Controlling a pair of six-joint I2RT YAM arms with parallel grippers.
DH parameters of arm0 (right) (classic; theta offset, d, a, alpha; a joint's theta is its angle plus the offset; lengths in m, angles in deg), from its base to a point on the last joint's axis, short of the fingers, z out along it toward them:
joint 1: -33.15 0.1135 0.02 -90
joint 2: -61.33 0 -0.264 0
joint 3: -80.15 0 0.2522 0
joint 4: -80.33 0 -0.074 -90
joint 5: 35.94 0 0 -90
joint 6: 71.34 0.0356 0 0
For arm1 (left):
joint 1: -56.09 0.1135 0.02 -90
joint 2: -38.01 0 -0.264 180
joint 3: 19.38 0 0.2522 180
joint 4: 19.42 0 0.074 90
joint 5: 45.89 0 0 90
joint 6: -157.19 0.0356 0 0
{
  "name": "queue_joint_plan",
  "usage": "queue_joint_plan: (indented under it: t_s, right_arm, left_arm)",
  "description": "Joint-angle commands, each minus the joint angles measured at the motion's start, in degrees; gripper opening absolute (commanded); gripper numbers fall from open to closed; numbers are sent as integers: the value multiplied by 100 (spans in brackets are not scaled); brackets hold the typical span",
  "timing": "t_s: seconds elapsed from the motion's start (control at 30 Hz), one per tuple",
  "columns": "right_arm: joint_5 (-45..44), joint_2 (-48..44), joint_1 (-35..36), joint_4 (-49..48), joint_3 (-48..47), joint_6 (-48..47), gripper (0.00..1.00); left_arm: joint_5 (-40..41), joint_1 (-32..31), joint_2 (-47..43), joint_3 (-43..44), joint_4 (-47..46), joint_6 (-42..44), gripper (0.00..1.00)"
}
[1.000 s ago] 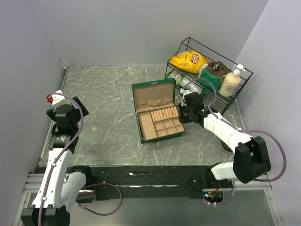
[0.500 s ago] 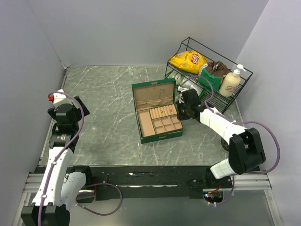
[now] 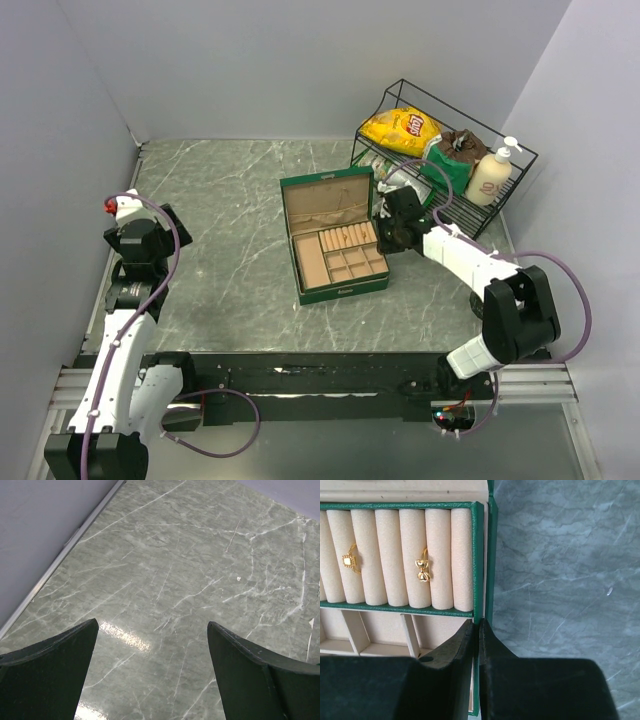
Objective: Organize the mixed jewelry
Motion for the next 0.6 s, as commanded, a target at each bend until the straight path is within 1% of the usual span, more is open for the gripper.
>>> queue_joint_plan:
  t_s: [0.0,0.3,0.57]
  right_arm:
    - [169,136,-33,-93,-319,81,0]
    - [266,241,-33,-181,-364,134,0]
    - [116,338,-33,-233,-425,265,0]
  left_arm:
    - [-120,-14,51,53,-246,70,96]
    - [-94,-5,77,62,-254,70,96]
    - [-67,-14,86,62,-246,88,96]
